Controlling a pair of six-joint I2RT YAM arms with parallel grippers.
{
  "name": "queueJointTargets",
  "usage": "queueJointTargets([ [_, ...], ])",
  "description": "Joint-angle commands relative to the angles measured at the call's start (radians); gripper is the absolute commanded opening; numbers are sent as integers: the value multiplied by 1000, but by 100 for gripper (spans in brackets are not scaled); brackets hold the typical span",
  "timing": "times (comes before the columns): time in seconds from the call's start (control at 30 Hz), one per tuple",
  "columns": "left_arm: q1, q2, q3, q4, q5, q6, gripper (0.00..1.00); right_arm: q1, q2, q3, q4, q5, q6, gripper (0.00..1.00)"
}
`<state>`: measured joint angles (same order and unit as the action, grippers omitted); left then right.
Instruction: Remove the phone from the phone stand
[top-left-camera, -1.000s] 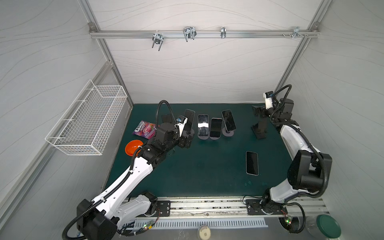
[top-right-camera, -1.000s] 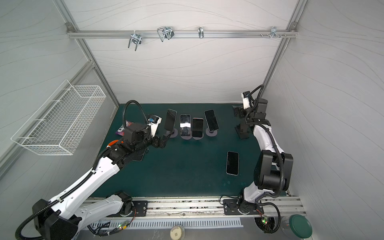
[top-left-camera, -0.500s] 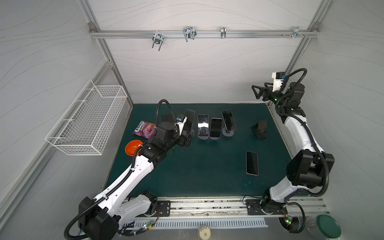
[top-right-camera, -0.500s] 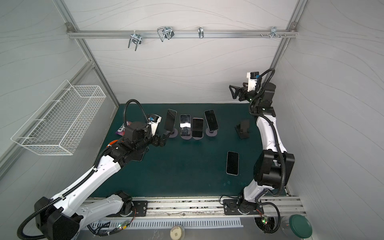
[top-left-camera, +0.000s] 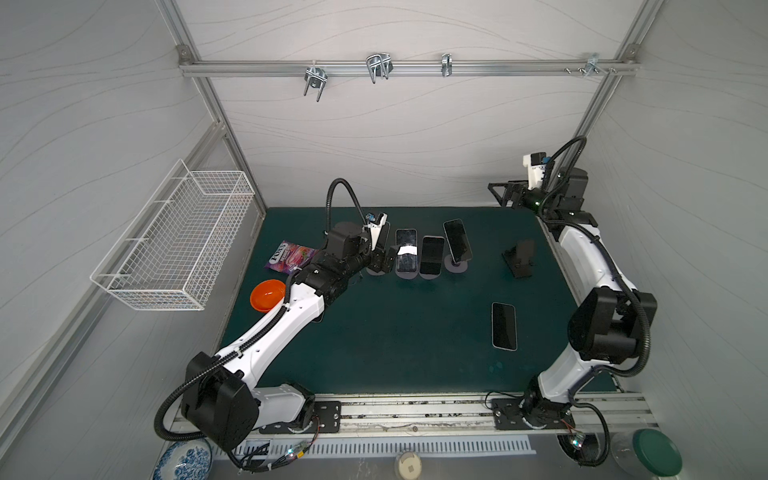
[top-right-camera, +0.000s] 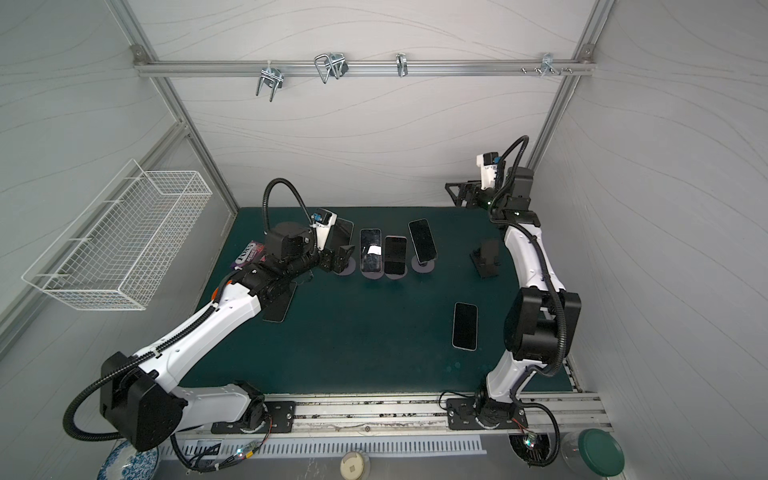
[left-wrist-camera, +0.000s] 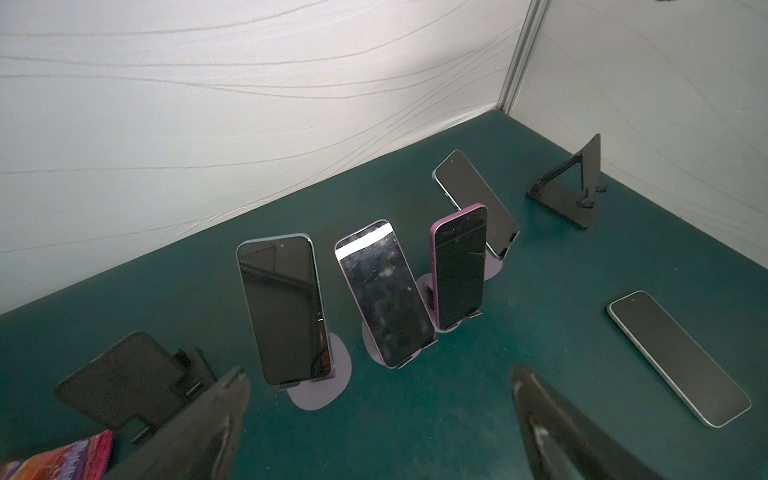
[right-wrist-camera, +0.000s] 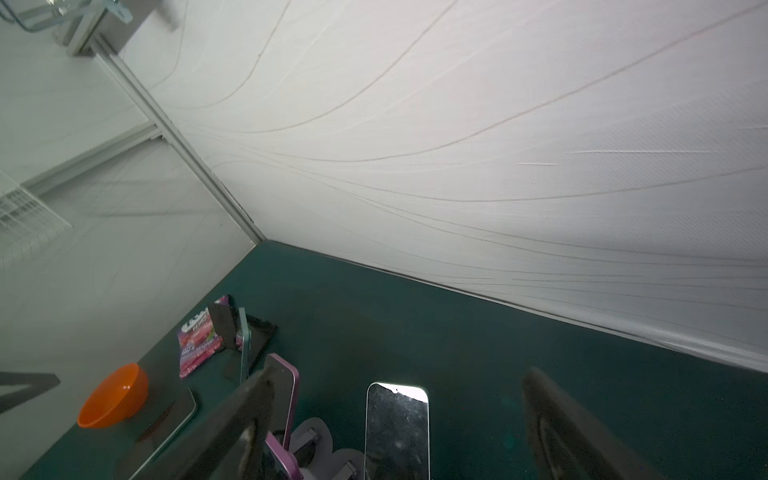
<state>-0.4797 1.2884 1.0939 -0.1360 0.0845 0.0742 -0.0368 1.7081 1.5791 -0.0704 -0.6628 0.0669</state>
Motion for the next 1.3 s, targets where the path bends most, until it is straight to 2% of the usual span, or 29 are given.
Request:
queueJointTargets([
  [0.0, -5, 31, 63, 83, 57, -27, 99, 31, 20, -4, -83, 0, -133, 91],
  [0.13, -27, 71, 95, 91, 71, -43, 99, 62, 33, -26, -114, 17, -200, 84],
  [0.27, -51, 93, 113, 88, 68, -25, 99, 101, 41, -24, -212, 92, -304, 80],
  [0.4, -74, 111, 126, 87, 64, -41, 99, 104, 1, -96, -197, 136, -282, 79],
  [0.53, -93, 108, 115, 70, 67, -48, 99, 125, -44, -156, -205, 222, -253, 86],
  [0.73, -106, 97, 59, 72, 55, -94, 99, 209, -90, -205, -252, 362, -224, 83],
  [0.87, -115, 98, 39, 77, 52, -115, 99, 261, -75, -192, -280, 436, -143, 84],
  [1.0, -119, 92, 34, 79, 51, -117, 99, 326, -28, -133, -344, 562, -153, 87],
  [1.27, -120, 74, 25, 75, 48, -87, 99, 329, 44, -52, -368, 586, -100, 87],
])
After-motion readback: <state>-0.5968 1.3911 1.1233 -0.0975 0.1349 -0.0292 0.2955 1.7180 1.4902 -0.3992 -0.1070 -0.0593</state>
